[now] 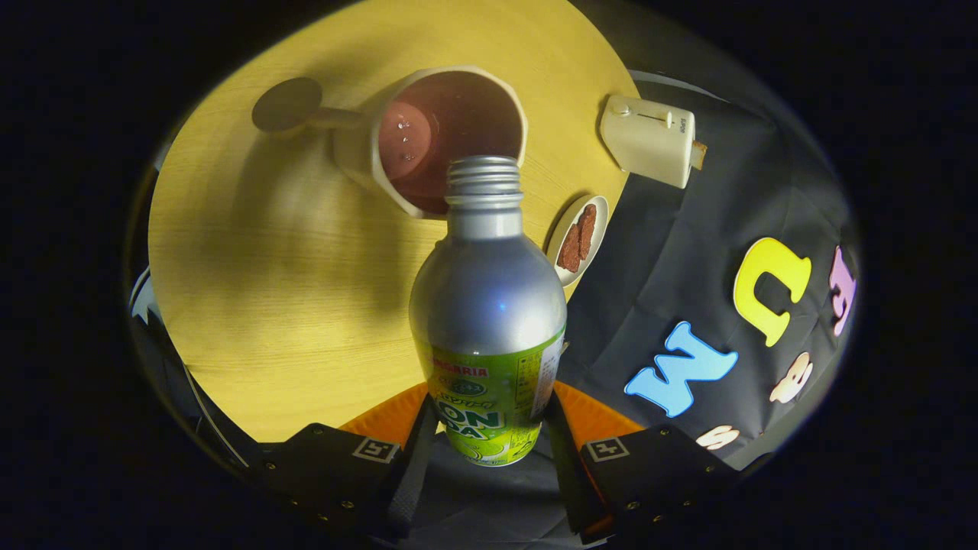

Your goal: Take the bottle from table, then pour the juice into the cup, finally place the bottle on the coaster

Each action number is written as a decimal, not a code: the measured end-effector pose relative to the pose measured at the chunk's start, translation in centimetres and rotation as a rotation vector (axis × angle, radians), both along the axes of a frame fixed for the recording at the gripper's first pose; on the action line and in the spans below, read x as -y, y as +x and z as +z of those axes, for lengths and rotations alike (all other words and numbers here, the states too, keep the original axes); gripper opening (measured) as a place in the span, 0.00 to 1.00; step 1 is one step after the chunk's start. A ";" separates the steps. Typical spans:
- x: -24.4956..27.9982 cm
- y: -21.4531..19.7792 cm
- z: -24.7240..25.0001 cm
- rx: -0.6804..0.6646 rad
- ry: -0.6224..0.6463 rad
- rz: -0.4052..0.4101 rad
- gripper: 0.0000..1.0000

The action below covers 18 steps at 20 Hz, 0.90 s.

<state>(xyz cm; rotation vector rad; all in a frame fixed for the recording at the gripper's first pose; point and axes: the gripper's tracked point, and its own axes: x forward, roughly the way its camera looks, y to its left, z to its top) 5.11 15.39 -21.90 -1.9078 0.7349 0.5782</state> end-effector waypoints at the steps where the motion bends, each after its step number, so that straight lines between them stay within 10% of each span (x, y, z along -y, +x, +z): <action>1: 0.2 -0.1 -0.2 0.004 0.032 -0.019 0.73; 18: 2.8 -2.7 -4.3 0.004 0.462 -0.259 0.74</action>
